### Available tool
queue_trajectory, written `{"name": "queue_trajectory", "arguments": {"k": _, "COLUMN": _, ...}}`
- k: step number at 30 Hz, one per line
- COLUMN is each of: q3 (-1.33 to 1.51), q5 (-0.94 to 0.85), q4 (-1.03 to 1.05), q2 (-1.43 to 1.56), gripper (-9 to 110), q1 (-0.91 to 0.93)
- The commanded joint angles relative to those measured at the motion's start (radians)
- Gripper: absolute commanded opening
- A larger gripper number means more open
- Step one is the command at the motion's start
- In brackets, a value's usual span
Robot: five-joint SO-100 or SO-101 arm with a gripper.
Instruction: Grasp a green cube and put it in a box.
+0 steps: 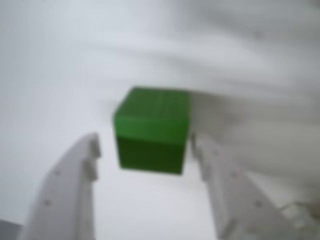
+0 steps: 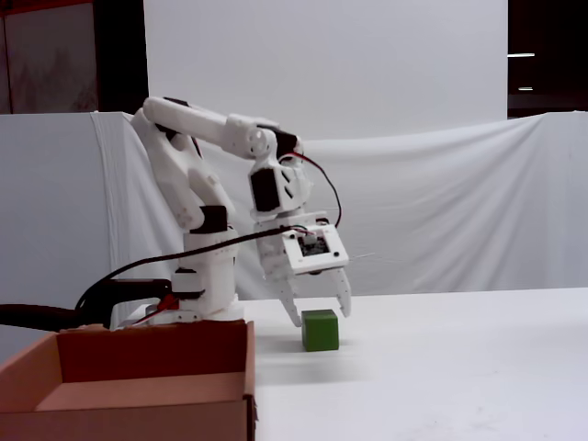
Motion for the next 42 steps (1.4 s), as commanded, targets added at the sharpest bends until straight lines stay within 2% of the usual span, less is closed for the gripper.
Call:
{"name": "queue_trajectory", "arguments": {"k": 1, "q3": -0.002, "q5": 0.006, "q4": -0.040, "q2": -0.005, "gripper": 24, "q1": -0.011}}
{"name": "queue_trajectory", "arguments": {"k": 27, "q3": -0.017, "q5": -0.005, "q4": -0.075, "q2": -0.054, "gripper": 13, "q1": -0.002}}
{"name": "queue_trajectory", "arguments": {"k": 35, "q3": -0.123, "q5": -0.023, "q4": 0.086, "q2": -0.002, "gripper": 13, "q1": 0.049}}
{"name": "queue_trajectory", "arguments": {"k": 42, "q3": -0.261, "q5": -0.121, "q4": 0.233, "q2": 0.063, "gripper": 13, "q1": 0.138}}
